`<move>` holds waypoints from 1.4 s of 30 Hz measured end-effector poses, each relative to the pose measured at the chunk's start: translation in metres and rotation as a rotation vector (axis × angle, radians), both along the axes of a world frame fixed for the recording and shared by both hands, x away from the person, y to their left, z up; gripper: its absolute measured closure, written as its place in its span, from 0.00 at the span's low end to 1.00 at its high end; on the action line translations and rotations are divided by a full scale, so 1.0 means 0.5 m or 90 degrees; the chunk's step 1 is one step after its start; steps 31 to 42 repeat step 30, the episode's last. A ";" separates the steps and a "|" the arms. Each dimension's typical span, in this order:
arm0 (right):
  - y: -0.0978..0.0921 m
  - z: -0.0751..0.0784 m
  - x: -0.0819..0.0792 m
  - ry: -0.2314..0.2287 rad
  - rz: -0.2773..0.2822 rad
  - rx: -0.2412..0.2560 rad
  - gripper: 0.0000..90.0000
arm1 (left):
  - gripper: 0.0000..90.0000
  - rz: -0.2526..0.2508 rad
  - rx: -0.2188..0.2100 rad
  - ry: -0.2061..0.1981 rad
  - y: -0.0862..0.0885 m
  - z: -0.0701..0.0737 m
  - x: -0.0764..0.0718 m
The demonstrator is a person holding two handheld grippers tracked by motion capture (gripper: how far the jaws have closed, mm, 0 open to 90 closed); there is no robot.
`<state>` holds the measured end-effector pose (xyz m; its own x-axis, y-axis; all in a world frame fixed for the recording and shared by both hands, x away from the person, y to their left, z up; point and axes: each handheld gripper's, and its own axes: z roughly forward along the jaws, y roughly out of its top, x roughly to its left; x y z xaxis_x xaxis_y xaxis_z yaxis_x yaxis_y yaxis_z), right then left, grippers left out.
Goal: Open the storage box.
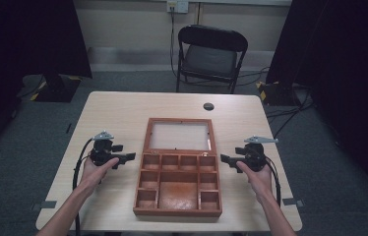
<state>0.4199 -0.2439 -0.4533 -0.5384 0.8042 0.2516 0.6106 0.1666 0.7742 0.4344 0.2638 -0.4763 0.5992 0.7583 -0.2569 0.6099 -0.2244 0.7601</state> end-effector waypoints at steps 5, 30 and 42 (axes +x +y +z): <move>-0.027 -0.006 -0.036 0.006 -0.012 -0.019 0.19 | 0.24 0.014 0.030 -0.001 0.016 0.002 -0.023; -0.078 -0.093 -0.071 -0.023 -0.129 -0.180 0.15 | 0.15 0.046 0.168 -0.060 0.021 -0.050 -0.057; -0.078 -0.093 -0.071 -0.023 -0.129 -0.180 0.15 | 0.15 0.046 0.168 -0.060 0.021 -0.050 -0.057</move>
